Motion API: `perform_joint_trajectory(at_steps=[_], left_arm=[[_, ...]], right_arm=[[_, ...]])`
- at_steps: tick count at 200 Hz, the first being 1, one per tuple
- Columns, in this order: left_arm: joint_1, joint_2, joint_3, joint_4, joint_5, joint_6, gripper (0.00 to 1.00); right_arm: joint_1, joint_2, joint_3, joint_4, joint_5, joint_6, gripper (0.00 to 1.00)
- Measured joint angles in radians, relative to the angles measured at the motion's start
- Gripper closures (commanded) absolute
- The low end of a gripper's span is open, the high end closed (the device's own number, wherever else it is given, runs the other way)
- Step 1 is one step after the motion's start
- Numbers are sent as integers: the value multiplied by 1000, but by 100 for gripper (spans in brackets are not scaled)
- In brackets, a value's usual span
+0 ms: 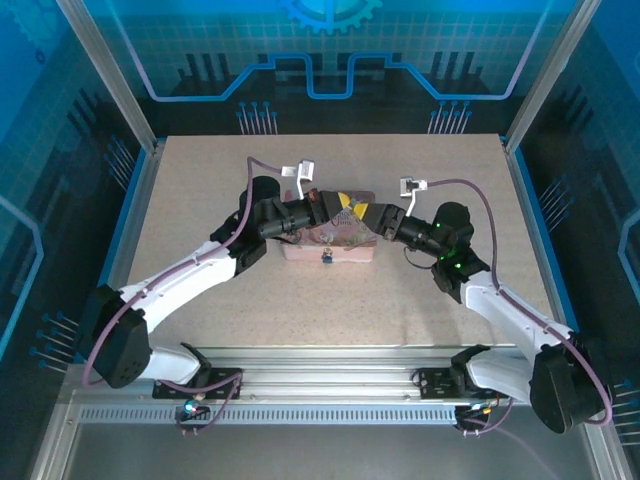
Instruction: Unlock the padlock with the key
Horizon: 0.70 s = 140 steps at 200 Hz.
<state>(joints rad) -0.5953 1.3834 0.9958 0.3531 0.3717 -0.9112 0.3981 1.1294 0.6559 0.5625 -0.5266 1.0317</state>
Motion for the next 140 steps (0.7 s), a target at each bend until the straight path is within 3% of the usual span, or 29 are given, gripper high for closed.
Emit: perform_joint_trajectory(at_steps=[111, 140], left_arm=[[-5, 8, -40, 68, -20, -34, 100], [-5, 8, -46, 91, -24, -34, 100]], right_arm=[[29, 12, 6, 14, 16, 7, 74], [29, 11, 6, 14, 19, 6, 67]])
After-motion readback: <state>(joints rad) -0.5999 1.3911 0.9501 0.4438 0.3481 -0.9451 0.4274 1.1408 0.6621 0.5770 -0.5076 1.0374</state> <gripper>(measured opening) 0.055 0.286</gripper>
